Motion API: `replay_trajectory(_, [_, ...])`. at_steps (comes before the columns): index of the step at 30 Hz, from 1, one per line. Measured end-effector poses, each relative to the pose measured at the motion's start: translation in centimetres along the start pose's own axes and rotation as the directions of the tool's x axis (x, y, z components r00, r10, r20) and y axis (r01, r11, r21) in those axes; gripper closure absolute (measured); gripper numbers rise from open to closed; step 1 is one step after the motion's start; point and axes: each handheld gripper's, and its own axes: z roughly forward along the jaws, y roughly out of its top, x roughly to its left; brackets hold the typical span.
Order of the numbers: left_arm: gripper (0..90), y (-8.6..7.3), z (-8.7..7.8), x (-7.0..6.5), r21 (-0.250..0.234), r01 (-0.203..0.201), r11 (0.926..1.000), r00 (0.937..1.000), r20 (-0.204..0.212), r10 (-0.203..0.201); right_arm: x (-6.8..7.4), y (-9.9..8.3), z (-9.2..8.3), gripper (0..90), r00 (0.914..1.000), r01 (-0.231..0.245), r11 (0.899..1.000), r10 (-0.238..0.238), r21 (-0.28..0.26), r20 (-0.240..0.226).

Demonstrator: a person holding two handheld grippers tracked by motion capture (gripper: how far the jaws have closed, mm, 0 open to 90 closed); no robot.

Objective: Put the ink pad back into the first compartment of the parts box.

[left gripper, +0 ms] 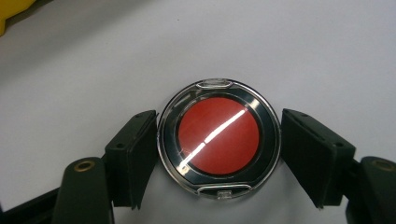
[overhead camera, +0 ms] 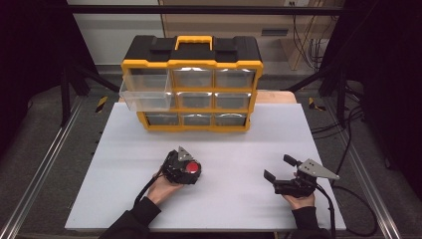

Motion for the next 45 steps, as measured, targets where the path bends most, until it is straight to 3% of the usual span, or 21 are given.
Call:
replay_trajectory(30, [28.4, 0.2, -0.1, 0.3, 0.022, 0.022, 0.9995, 0.9997, 0.011, -0.022, 0.0, 0.0, 0.1, 0.7, 1.0, 0.003, 1.0, -0.003, 0.001, -0.004])
replay_trajectory(45, [28.4, 0.7, -2.2, -0.2, -0.012, 0.009, 0.9999, 0.9997, 0.024, -0.009, 0.0, 0.0, 0.0, 0.6, 1.0, 0.0, 1.0, 0.0, -0.001, -0.001])
